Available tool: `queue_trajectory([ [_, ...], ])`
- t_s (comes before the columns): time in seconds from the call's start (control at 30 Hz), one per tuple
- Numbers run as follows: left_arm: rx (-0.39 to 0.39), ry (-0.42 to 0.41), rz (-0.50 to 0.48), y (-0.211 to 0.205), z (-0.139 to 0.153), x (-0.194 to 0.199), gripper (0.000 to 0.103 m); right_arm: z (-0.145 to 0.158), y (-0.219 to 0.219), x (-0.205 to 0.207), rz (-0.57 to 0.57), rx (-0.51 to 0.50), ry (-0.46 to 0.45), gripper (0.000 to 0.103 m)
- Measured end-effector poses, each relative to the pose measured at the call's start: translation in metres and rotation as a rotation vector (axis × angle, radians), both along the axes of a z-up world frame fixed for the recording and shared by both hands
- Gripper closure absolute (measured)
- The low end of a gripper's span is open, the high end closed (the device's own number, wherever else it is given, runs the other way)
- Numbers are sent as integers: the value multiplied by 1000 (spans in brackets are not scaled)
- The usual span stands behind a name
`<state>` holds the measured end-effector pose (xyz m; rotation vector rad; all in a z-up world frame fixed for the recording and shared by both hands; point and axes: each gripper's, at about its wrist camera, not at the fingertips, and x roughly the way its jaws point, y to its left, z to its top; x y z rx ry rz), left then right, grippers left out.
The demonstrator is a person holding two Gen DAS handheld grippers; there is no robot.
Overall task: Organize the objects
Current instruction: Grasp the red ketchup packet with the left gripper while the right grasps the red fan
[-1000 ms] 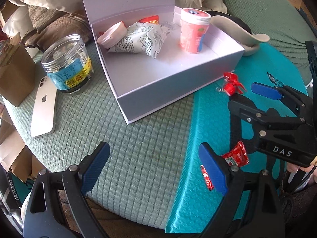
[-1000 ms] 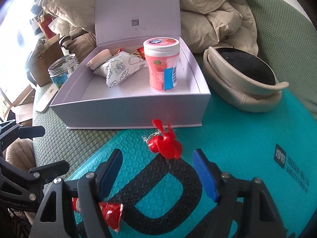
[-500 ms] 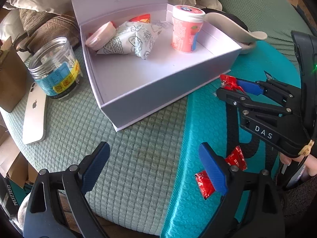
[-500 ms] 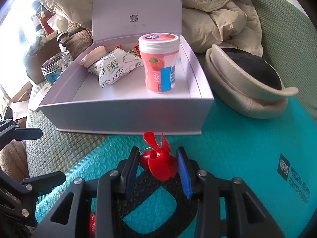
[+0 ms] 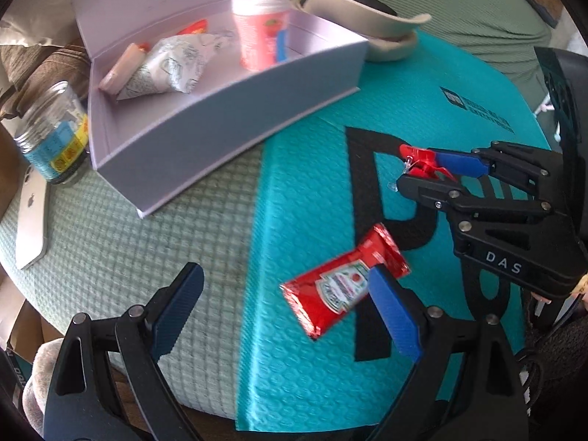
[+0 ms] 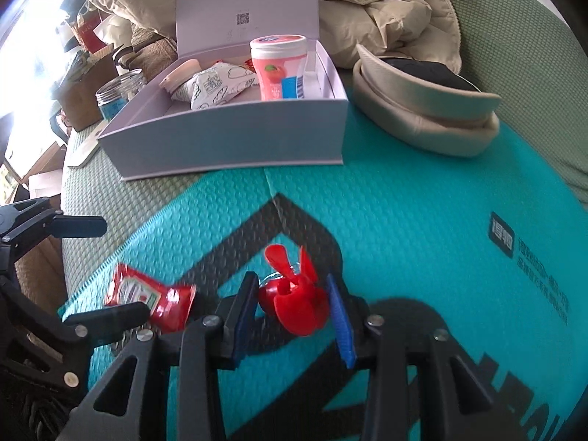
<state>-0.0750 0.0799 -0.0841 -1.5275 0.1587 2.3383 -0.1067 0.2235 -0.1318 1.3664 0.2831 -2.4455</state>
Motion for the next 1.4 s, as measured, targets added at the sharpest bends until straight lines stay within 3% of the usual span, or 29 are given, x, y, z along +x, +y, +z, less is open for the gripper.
queue_trajectory([
  [0.3,41,8,-35,6,-3,15,12,0,4,30,49,-26,-36,63],
  [0.63,-10,66,-165,20,-5,7,12,-4,2,27,69,-28,-61,54],
  [0.7,10,72,-153,17,-6,5,16,-5,1,27,73,-32,-61,52],
  [0.87,33,82,-93,9,-2,8,40,-6,-4,26,78,-22,-59,45],
  [1.1,61,72,2,-10,1,8,66,-6,-4,27,65,-28,-58,45],
  [1.4,110,31,54,-30,7,20,76,-7,-8,30,63,-22,-58,40],
])
